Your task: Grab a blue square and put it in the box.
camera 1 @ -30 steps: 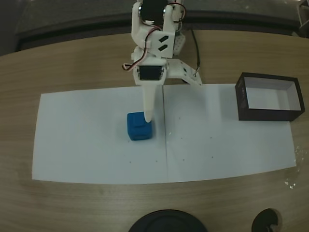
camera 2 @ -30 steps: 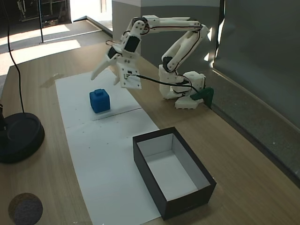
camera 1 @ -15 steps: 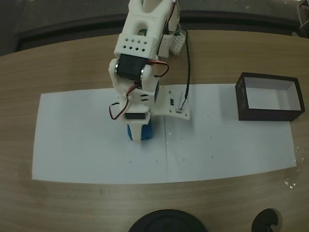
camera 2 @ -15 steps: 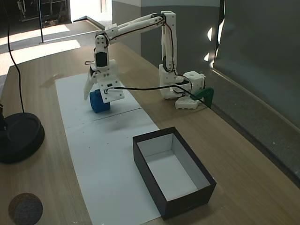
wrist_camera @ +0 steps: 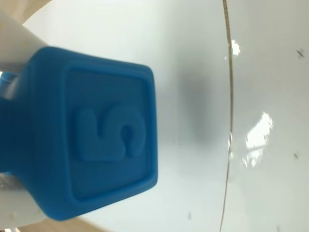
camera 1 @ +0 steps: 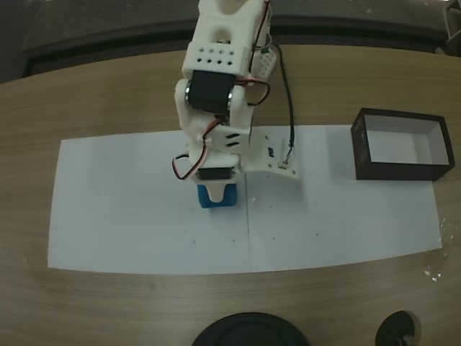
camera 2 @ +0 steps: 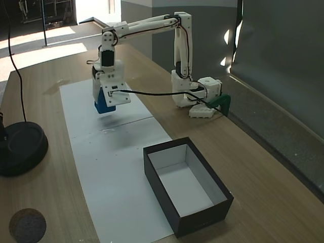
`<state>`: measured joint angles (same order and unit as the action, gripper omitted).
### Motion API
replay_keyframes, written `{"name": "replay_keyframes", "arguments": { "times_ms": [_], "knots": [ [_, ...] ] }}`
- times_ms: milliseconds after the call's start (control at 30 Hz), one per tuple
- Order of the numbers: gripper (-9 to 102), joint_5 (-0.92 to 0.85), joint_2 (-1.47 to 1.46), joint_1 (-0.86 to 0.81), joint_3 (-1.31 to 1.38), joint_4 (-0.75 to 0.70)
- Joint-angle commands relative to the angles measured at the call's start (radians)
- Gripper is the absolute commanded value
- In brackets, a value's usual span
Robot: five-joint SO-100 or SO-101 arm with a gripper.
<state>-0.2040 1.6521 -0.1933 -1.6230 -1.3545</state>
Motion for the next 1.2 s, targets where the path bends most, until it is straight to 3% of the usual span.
{"name": "replay_keyframes", "arguments": {
  "times_ms": [0,133,300,433,833,1167],
  "knots": [
    [4,0.026,0.236,0.130,0.202,-0.098],
    [4,0.023,0.410,0.445,0.342,-0.198],
    [4,0.020,0.436,0.808,0.295,-0.183],
    [4,0.020,0.436,0.992,0.244,-0.158],
    [4,0.021,0.423,1.065,-0.172,0.350],
    [4,0.032,0.186,1.101,-0.141,0.422]
  ]
}}
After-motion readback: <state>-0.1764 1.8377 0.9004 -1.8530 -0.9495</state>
